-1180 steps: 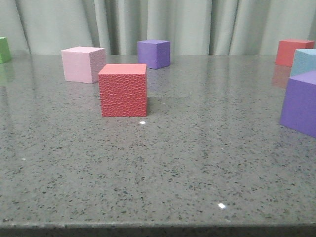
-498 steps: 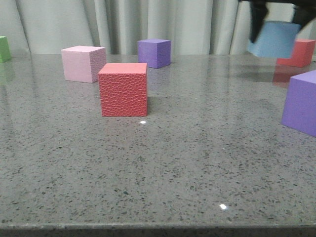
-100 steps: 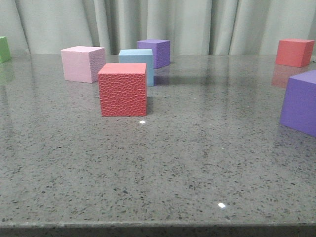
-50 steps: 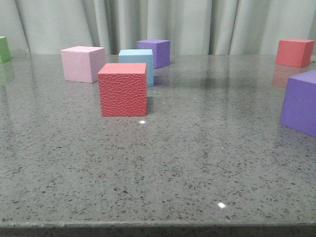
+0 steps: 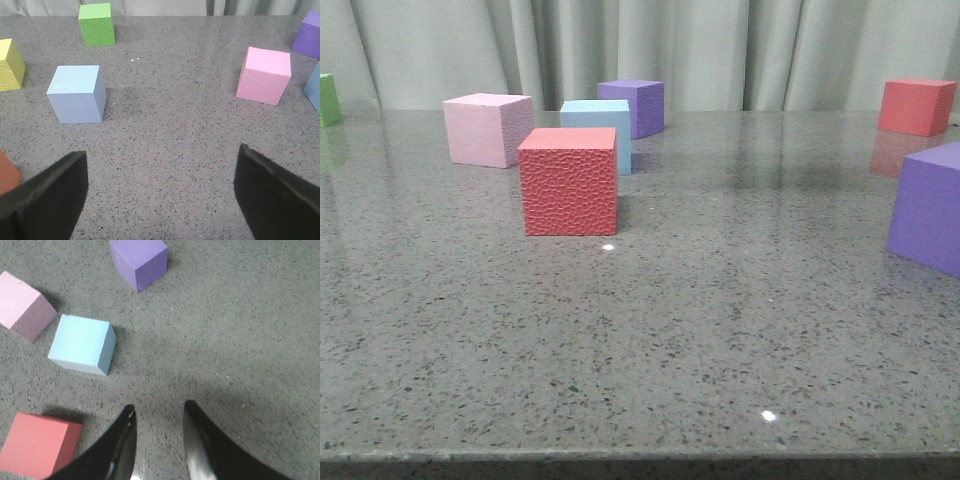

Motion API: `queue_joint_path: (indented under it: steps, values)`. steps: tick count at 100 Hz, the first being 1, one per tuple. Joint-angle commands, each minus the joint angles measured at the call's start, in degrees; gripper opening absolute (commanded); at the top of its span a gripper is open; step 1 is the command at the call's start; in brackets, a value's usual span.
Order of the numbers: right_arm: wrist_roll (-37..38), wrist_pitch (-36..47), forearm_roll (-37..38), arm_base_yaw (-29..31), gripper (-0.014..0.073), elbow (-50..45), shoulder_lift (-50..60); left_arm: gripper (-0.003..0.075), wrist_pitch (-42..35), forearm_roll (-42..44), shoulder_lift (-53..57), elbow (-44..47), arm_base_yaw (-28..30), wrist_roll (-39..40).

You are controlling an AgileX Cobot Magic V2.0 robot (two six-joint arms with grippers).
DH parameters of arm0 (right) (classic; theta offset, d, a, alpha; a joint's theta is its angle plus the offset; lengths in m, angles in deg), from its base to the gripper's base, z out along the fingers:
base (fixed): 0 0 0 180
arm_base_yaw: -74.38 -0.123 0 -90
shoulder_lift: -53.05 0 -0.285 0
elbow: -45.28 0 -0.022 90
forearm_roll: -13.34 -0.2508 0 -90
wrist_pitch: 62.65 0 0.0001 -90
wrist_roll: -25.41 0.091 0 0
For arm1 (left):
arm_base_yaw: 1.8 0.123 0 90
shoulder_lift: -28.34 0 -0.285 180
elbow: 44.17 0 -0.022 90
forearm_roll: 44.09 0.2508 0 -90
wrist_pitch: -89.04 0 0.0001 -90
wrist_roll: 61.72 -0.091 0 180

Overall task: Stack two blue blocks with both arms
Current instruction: 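Raise the right gripper away from the placed cube, then lower the left gripper over the second light blue cube and grasp it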

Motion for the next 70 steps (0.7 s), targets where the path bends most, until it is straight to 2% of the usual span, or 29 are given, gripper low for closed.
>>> queue_joint_path:
  steps: [1, 28, 52, 70]
  values:
    - [-0.62, 2.17, 1.70, 0.03, 0.0248, -1.14, 5.15, 0.0581, -3.50, -0.56, -0.25, -2.04, 0.15, 0.43]
    - [-0.38, 6.38, 1.70, 0.03, 0.0248, -9.86, 11.66, 0.0652, -2.87, -0.56, -0.25, -2.04, 0.15, 0.43]
    - [0.58, 11.56, 1.70, 0.16, 0.0248, -15.70, 15.60, 0.0652, -2.64, -0.45, -0.25, -2.04, 0.15, 0.43]
    - [0.68, 12.39, 1.77, 0.22, 0.0248, -17.65, 16.67, 0.0652, -2.50, -0.45, -0.25, -2.04, 0.15, 0.43]
